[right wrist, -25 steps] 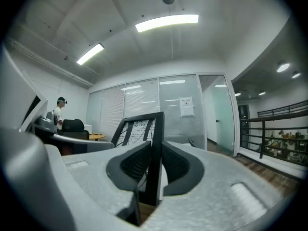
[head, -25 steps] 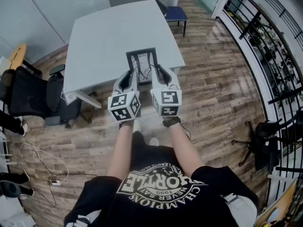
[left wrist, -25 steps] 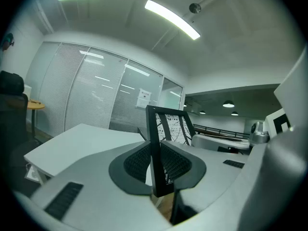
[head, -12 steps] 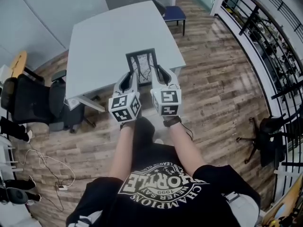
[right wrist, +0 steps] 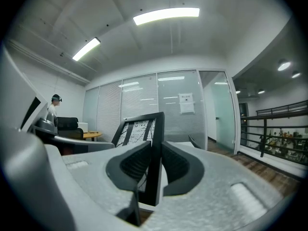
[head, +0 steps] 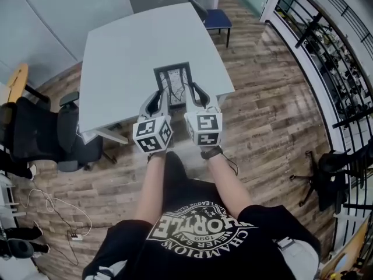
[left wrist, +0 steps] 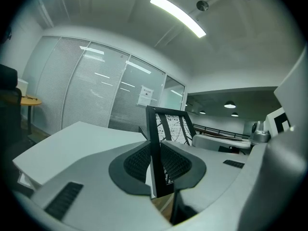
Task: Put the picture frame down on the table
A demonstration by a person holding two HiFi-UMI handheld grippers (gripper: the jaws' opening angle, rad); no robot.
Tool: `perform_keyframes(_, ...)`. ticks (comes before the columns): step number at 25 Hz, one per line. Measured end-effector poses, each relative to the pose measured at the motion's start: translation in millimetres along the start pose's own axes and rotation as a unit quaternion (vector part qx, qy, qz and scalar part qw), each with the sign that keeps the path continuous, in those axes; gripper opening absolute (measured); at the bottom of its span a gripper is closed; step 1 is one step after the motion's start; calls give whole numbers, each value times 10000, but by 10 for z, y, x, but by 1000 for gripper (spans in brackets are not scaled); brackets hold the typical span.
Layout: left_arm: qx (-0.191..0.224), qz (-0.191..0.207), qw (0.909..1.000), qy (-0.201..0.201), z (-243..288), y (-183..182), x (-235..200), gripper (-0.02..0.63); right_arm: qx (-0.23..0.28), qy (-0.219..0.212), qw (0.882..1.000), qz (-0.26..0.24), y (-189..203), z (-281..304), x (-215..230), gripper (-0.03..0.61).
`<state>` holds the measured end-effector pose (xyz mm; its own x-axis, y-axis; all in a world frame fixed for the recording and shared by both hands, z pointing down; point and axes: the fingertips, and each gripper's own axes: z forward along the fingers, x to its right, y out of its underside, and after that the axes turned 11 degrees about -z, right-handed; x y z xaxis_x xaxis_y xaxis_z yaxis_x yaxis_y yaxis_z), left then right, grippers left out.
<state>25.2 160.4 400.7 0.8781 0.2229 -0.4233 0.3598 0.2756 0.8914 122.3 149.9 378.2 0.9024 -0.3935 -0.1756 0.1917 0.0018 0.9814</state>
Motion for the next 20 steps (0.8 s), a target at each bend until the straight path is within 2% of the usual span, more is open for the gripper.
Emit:
perform_keyframes(3, -38, -32, 10000, 67, 398, -101, -280, 67, -88, 93, 9999, -31, 52, 478, 21, 67)
perform_keyframes(10, -206, -78, 9994, 258, 1414, -619, -1037, 67, -304, 282, 9991, -99, -55, 1821, 11, 67)
perform_keyframes(15, -312, -163, 9990, 265, 1807, -926, -1650, 67, -442, 334, 9984, -97, -105, 2554, -243, 67)
perform_keyframes(20, -413, -240, 9986, 209, 2030, -1016, -2039, 67, -575, 260, 9980, -99, -51, 2992, -407, 67)
